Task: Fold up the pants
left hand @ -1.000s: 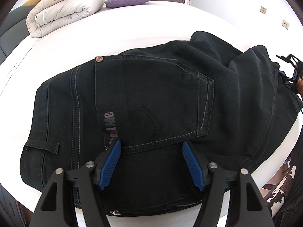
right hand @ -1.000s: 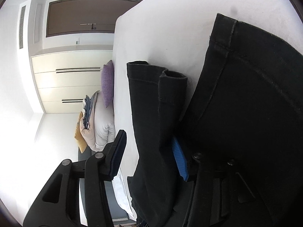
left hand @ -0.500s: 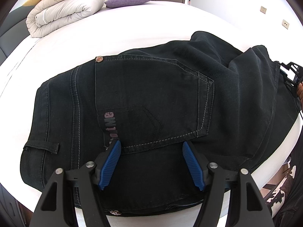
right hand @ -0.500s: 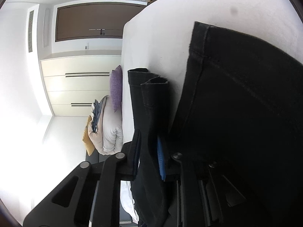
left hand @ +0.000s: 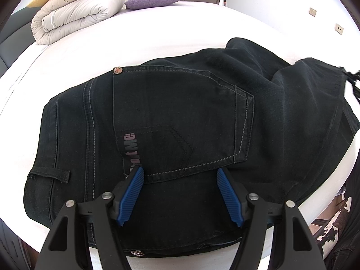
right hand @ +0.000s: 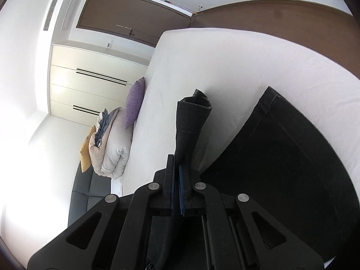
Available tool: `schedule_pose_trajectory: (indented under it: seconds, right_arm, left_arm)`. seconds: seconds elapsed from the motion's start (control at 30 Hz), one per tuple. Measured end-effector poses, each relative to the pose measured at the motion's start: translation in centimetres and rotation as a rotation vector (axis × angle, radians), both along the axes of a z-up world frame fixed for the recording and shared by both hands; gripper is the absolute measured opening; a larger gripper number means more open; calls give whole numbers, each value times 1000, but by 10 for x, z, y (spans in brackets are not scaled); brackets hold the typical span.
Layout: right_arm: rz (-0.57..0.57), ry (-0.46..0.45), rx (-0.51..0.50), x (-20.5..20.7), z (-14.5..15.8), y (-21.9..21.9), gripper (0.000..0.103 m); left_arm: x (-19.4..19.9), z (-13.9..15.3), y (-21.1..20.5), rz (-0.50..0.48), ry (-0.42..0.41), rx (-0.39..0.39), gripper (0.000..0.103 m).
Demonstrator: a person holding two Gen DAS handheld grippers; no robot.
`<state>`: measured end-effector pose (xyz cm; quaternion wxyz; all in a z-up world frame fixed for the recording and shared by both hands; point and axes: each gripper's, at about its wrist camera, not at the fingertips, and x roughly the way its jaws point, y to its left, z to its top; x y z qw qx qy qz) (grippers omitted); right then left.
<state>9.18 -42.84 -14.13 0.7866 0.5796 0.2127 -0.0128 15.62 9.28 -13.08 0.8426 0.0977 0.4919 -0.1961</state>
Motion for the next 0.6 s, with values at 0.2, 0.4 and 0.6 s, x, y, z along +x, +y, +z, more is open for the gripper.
schedule_pose_trajectory:
  seconds: [0.2,0.4,0.6]
  right_arm:
    - [-89,32,-40,-86,22,-14,1]
    - [-115,99,82,-147,-37,-8,1]
    - [-101,99,90,-140,-44,4,3]
  left_arm:
    - [0,0,1,-3,1,-6,70]
    - [1,-1,0,-2,2,2,70]
    - [1,-3,-1,1,1,6,71]
